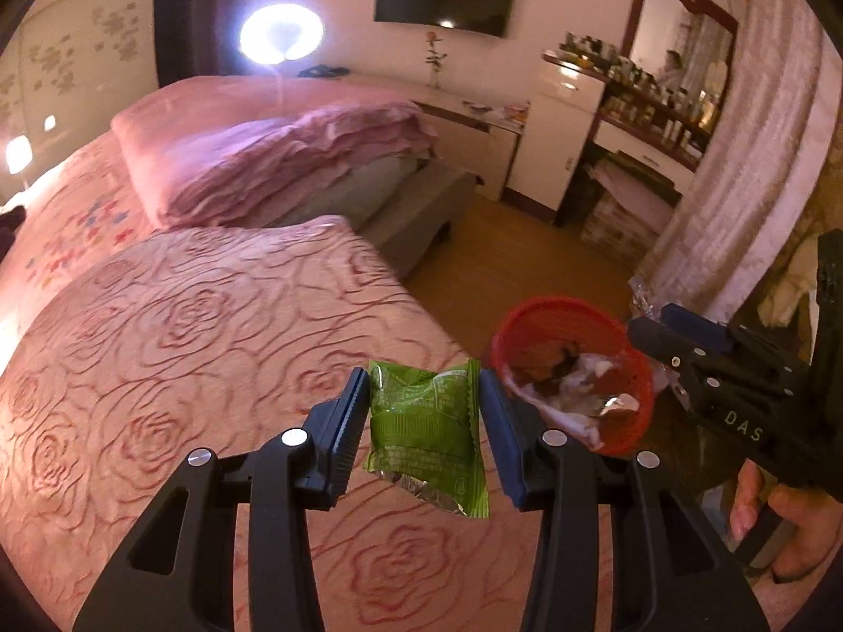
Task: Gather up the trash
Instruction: 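Carry the green packet and blister pack over the red wastebasket and release both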
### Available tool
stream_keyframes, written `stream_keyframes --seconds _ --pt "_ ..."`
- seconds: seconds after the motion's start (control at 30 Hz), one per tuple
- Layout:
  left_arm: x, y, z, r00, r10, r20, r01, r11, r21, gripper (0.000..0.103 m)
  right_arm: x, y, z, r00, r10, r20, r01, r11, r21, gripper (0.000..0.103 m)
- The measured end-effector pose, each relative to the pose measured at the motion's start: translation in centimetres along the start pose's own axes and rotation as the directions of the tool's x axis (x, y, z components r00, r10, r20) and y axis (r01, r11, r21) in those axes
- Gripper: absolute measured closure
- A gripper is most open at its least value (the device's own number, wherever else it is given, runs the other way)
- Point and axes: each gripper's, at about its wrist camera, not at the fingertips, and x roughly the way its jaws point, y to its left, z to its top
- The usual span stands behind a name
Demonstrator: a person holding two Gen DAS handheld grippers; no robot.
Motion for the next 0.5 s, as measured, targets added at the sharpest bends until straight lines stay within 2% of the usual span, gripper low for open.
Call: stream_keyframes --seconds 0.3,0.5 --pt "3.5 -4.3 1.8 0.996 -0.074 -0.044 0.076 0.996 0.055 0.061 -0.3 -4.6 -0.4 0.998 -0.063 -0.001 0.063 0.995 0.079 0.054" --pt "6.4 -7.0 2.8 0.99 -0.115 -0.08 0.122 0.988 0.092 0.061 0.7 -7.6 -0.7 0.994 -0.103 -0.031 0.107 0.986 0.129 0.054"
